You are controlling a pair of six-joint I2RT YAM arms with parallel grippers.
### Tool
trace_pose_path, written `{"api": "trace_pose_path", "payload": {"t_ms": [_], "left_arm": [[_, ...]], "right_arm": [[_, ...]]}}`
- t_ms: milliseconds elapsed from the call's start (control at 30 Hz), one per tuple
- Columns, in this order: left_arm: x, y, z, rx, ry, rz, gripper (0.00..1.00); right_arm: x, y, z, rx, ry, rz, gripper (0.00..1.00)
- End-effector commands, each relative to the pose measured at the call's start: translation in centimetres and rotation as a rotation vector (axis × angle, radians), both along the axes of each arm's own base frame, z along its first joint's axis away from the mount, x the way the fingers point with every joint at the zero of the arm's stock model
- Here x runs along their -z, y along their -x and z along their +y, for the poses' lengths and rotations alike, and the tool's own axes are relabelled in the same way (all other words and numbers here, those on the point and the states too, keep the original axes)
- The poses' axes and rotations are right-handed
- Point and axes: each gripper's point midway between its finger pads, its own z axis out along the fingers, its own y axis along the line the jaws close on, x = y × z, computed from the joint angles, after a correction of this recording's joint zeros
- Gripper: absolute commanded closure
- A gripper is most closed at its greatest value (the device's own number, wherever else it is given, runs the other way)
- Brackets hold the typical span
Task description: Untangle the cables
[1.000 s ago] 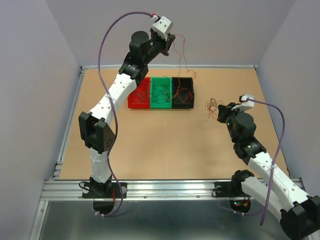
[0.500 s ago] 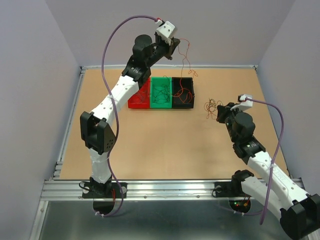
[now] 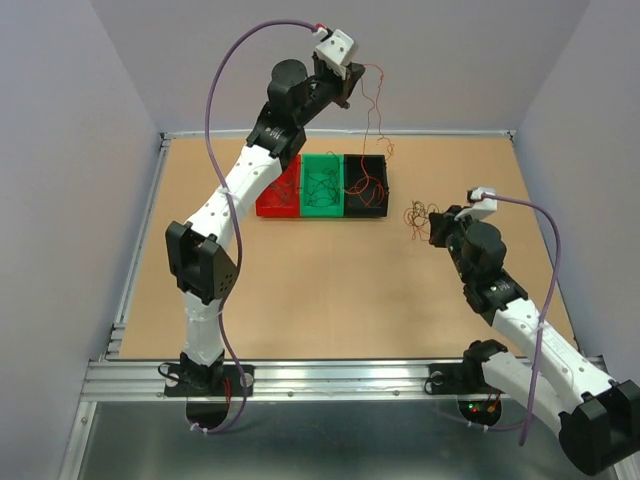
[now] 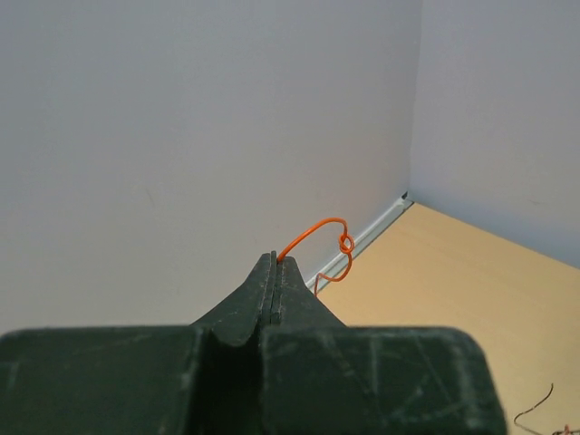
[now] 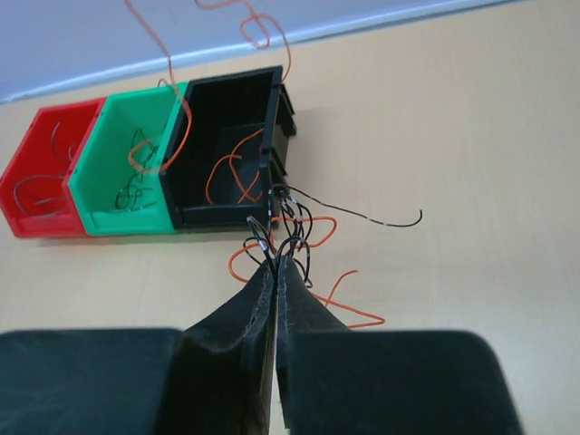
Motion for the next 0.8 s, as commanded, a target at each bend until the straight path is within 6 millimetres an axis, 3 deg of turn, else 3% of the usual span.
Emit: {"api": "trace_pose_path", "payload": {"t_ms": [0,33,100,233,267,367,433,533,567,767], "left_arm": [[-6.1,1.9,-0.2,0.008,0.075,-0.117,1.0],[-6.1,1.9,-0.3,0.006,0.075,-0.118,1.0],[-6.1,1.9,-0.7,0.008,0.074,-0.12,1.0],[-5.9,2.2,-1.2,0.013,0.059,-0.127,1.0],[-5.7,2.2,-1.3,0.012,0.057,-0.126,1.0],[-5.6,2.2,-1.5,0.013,0.054,-0.128,1.0],[-5.4,2.1,-1.5,0.013,0.05,-0.128,1.0],[-5.1,2.2,-1.7,0.019,0.041,-0.127,1.0],[-5.0,2.3,-1.7,0.022,0.039,-0.127,1.0],[-5.0,2.1,-1.2,-0.01,0.025,-0.146,1.0]], "right_arm": [[-0.3,-0.6,2.1,-0.123,0.051,-0.014,0.61],[-0.1,-0.7,2.4,-0.14,0.053,-0.006,0.44],[-0.1,-1.0,3.0,-0.162,0.053,0.002,0.19],[-1.5,-2.6,4.2,-0.215,0.103,-0.052,0.01],[-2.9,-3.3,4.4,-0.216,0.107,-0.115,0.0],[-4.6,-5.5,5.8,-0.261,0.165,-0.192,0.0],[-5.1,-6.7,7.0,-0.309,0.19,-0.216,0.0],[-5.6,-10.2,8.6,-0.323,0.206,-0.248,0.0],[-6.0,-10.2,8.7,-0.325,0.203,-0.265,0.0],[-5.7,-16.4,9.8,-0.271,0.275,-0.316,0.0]]}}
